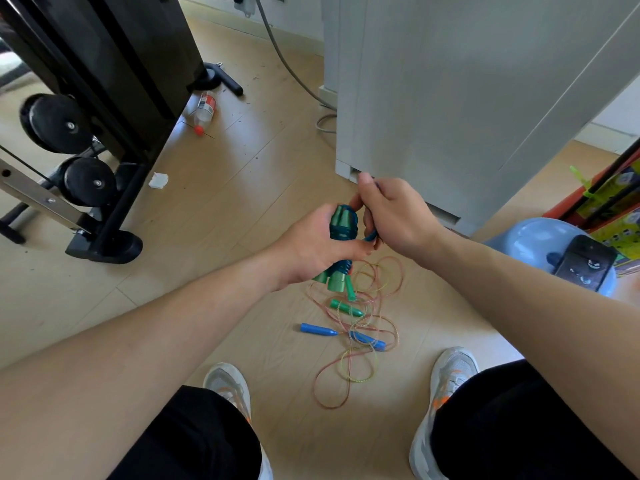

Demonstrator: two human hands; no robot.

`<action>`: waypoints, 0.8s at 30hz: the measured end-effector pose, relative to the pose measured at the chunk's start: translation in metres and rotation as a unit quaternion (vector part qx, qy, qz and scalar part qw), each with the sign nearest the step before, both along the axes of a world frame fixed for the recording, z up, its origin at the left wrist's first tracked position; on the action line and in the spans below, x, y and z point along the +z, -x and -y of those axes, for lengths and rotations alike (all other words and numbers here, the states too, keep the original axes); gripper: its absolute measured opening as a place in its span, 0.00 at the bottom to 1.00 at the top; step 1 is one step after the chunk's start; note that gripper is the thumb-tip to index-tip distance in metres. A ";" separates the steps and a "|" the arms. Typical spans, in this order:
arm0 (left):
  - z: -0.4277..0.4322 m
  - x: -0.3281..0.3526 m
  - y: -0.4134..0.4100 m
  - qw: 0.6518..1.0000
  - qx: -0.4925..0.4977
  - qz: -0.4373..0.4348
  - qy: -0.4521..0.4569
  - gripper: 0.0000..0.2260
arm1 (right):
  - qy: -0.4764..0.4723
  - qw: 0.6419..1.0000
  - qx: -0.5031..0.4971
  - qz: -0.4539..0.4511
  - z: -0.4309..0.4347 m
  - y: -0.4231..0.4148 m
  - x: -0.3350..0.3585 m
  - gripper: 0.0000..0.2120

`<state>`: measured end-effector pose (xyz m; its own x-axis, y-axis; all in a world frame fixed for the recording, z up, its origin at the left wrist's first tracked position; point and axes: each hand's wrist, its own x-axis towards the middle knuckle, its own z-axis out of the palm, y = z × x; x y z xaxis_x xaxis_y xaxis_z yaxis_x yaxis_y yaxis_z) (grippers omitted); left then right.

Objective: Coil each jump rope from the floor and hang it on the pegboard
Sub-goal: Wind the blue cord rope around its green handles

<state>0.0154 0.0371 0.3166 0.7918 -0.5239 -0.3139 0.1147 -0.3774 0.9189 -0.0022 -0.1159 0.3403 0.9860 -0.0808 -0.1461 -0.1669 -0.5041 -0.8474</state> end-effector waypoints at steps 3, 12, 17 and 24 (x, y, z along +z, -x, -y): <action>0.000 0.001 0.001 1.000 0.014 0.000 0.009 0.15 | -0.038 0.999 -0.020 0.019 -0.002 0.001 0.003 0.28; -0.001 0.004 0.001 0.996 0.065 0.044 -0.042 0.22 | -0.089 0.996 -0.014 -0.013 -0.002 -0.001 -0.002 0.20; -0.007 0.006 -0.003 0.994 0.066 0.066 -0.060 0.21 | -0.093 0.995 0.017 -0.021 0.007 0.002 0.001 0.12; -0.005 0.006 0.002 0.991 0.055 0.088 -0.079 0.25 | -0.133 0.990 0.027 -0.021 0.011 0.004 0.004 0.03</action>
<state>0.0137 0.0426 0.3228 0.8917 -0.3858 -0.2368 0.0061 -0.5128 0.8585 -0.0060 -0.1273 0.3439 0.9803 0.0191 -0.1965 -0.1841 -0.2724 -0.9444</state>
